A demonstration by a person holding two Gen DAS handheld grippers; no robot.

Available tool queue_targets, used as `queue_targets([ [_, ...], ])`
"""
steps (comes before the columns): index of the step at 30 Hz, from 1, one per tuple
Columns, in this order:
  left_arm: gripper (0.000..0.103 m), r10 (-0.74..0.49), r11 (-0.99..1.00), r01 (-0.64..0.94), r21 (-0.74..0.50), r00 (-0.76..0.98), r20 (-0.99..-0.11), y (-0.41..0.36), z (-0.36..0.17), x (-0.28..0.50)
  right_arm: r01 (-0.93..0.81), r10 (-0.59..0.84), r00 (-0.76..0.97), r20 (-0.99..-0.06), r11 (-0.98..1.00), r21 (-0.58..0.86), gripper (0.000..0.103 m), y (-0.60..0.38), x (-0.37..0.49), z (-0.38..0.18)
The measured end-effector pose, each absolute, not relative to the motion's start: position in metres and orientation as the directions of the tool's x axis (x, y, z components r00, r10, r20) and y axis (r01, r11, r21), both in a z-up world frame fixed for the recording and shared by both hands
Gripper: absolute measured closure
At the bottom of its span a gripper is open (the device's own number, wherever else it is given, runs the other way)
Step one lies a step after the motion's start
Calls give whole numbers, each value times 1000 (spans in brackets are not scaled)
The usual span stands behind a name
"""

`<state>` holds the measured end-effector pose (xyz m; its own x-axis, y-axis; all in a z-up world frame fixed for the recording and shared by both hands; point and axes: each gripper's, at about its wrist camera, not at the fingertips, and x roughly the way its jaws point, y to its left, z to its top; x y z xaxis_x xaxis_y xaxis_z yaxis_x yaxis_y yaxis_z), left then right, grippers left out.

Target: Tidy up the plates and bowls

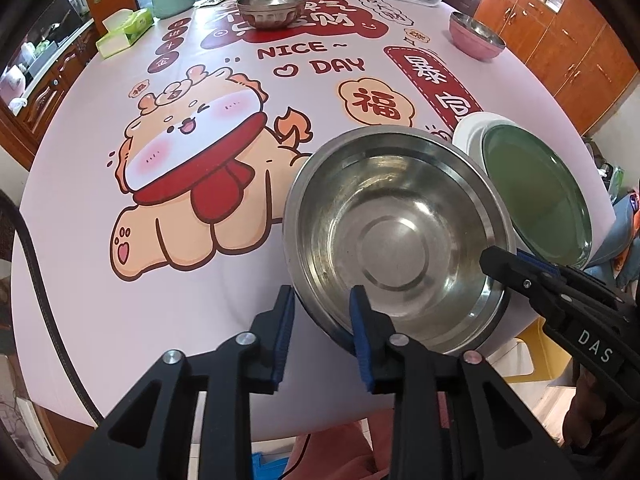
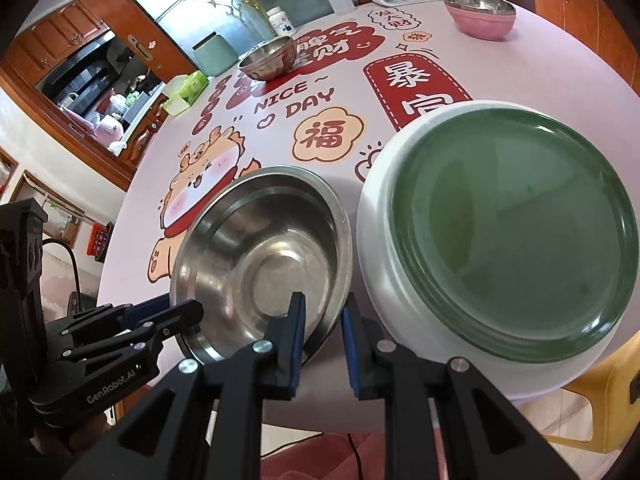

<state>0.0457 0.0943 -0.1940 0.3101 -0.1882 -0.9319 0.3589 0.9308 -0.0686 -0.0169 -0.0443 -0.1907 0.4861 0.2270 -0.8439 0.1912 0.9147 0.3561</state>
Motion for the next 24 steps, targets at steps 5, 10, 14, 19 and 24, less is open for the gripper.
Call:
queue_targets([
  [5, 69, -182, 935, 350, -61, 324, -928, 97, -192, 45, 190, 219, 483, -848, 919, 346, 76, -45, -18, -187],
  [10, 61, -176, 943, 329, -55, 350, -920, 106, -188, 42, 192, 196, 505, -841, 924, 331, 66, -45, -24, -178],
  [14, 57, -173, 942, 333, -40, 380, -908, 110, -180, 38, 191, 183, 514, -838, 928, 320, 65, -45, -30, -172],
  [19, 57, -194, 934, 356, -37, 418, -888, 110, -167, 29, 186, 170, 541, -823, 931, 314, 61, -46, -37, -159],
  [24, 55, -195, 928, 371, -19, 444, -874, 108, -156, 24, 179, 153, 570, -807, 936, 304, 58, -50, -39, -144],
])
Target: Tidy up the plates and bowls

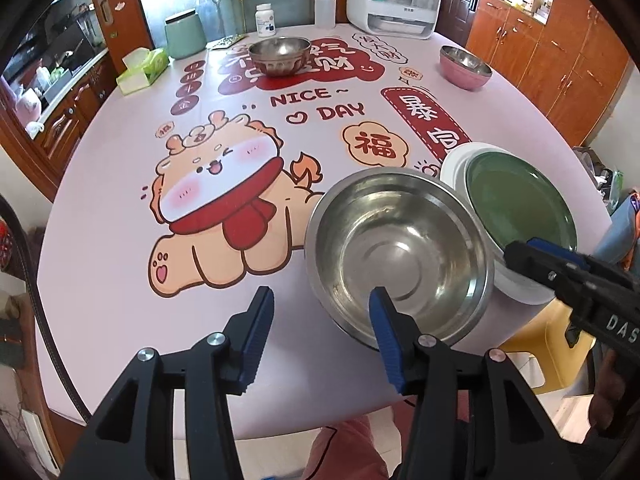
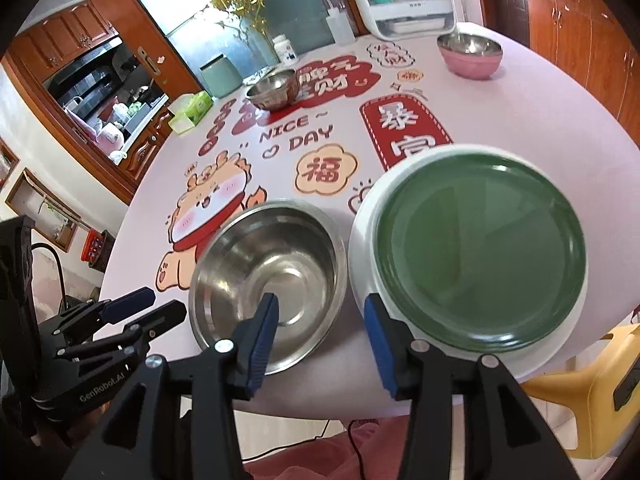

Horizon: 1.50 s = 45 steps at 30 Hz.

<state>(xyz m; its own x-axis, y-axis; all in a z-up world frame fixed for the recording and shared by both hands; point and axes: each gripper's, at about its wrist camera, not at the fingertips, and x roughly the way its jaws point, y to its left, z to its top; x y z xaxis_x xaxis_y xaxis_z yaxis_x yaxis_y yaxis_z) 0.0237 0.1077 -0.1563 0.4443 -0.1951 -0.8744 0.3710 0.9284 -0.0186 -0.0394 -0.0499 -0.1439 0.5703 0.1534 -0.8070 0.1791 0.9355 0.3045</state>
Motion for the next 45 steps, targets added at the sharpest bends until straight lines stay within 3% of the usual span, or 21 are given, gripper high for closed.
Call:
queue_targets([
  [16, 44, -176, 936, 351, 17, 511, -842, 53, -117, 35, 165, 140, 634, -761, 936, 309, 36, -125, -35, -105],
  [29, 35, -182, 950, 313, -13, 518, -836, -46, -100, 62, 131, 147, 611, -778, 950, 283, 35, -223, -7, -91],
  [45, 34, -156, 968, 250, -22, 533, -832, -156, -91, 102, 60, 201, 582, -788, 956, 288, 35, -338, 41, -93],
])
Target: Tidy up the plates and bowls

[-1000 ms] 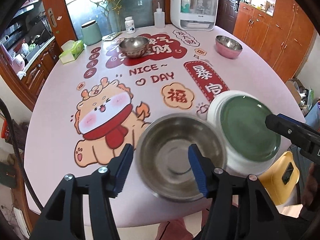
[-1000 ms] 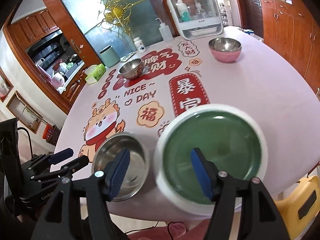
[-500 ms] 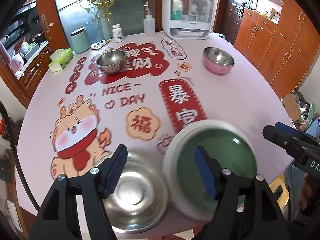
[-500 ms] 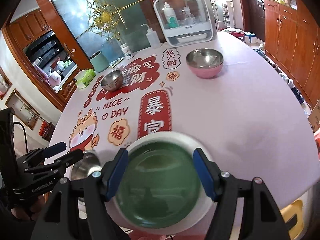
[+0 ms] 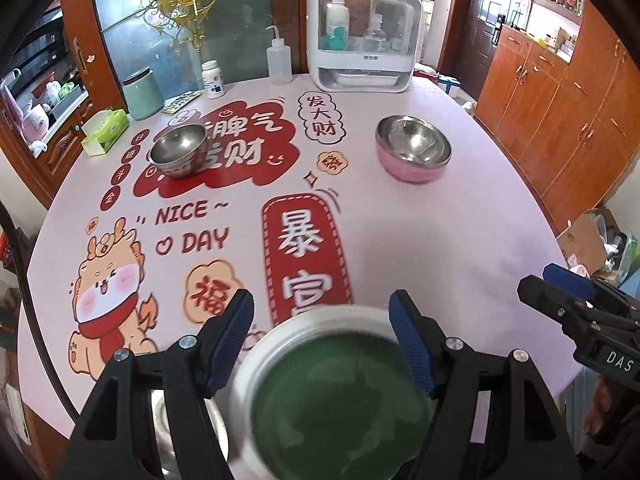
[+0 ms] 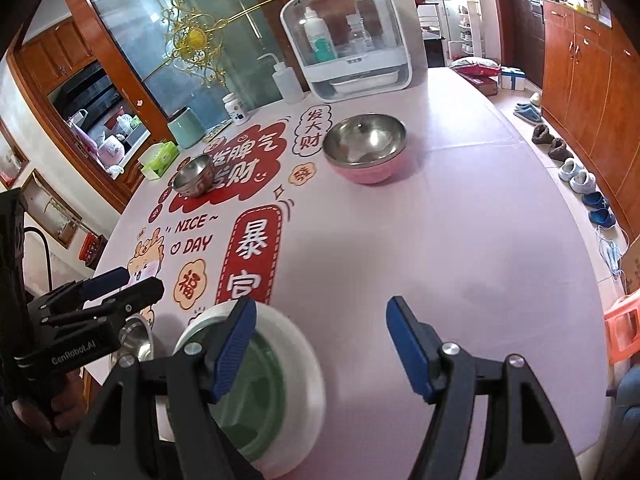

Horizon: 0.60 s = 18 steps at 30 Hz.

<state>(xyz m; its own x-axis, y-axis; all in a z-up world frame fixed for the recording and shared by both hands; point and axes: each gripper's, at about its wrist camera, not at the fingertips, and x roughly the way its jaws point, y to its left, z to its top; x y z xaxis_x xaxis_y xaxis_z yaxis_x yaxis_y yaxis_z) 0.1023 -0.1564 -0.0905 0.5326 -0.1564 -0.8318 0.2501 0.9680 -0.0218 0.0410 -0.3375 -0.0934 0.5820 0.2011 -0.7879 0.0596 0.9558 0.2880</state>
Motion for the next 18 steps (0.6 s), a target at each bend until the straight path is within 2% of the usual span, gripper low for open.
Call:
queue_targets([
  [18, 32, -120, 973, 231, 7, 531, -839, -238, -87, 175, 16, 224, 592, -774, 957, 289, 35, -407, 117, -85],
])
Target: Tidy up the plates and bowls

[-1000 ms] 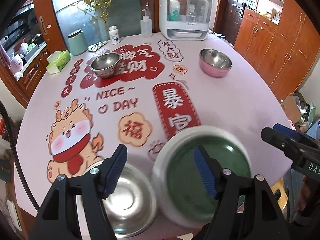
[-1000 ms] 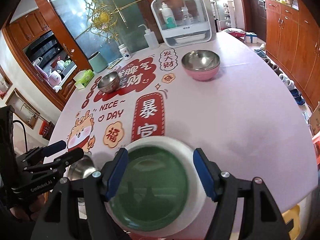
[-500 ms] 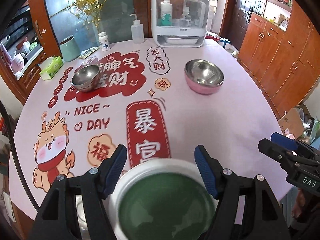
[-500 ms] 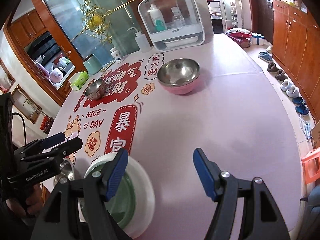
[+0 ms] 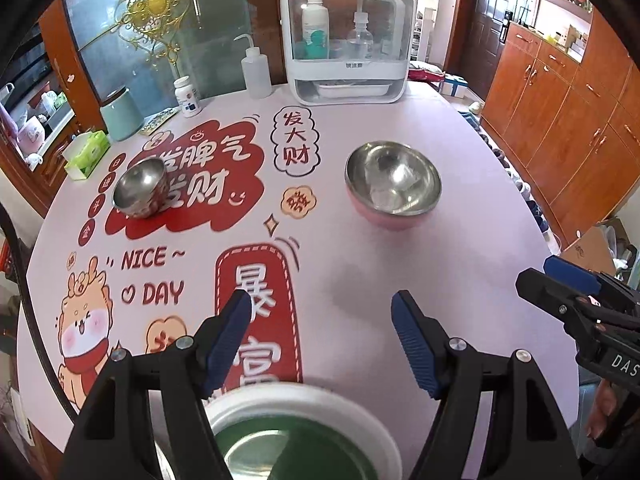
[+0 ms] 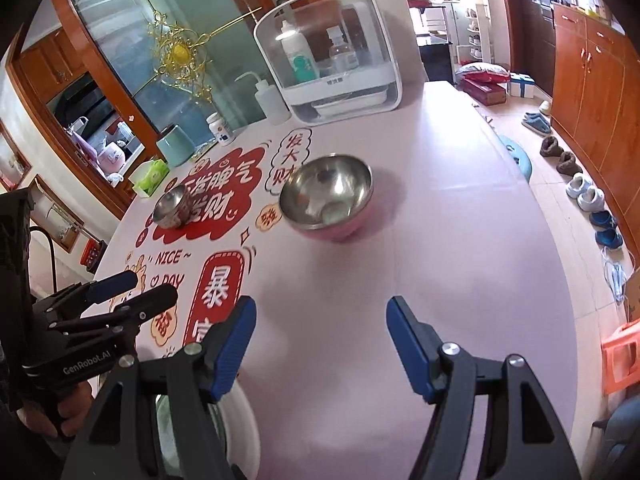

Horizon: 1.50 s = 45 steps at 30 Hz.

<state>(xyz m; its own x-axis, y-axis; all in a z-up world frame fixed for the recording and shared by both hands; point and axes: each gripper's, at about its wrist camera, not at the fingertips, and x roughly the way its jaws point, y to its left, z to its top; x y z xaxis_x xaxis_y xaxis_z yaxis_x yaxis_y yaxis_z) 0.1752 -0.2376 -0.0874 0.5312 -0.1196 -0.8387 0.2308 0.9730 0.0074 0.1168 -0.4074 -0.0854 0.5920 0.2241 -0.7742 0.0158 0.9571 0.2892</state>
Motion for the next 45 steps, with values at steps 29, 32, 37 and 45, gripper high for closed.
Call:
queue_targets([
  [29, 32, -150, 986, 146, -82, 544, -826, -284, -141, 289, 42, 180, 653, -735, 961, 273, 35, -441, 221, -139],
  [32, 32, -166, 984, 146, -105, 518, -839, -287, -155, 296, 32, 181, 653, -736, 964, 265, 35, -438, 226, -149],
  [37, 34, -167, 984, 135, -115, 480, -861, -291, -175, 306, 22, 197, 626, -754, 962, 270, 41, -433, 235, -164],
  [45, 40, -192, 980, 131, -147, 452, -871, -294, -188, 310, 9, 226, 604, -764, 957, 290, 59, -433, 240, -177],
])
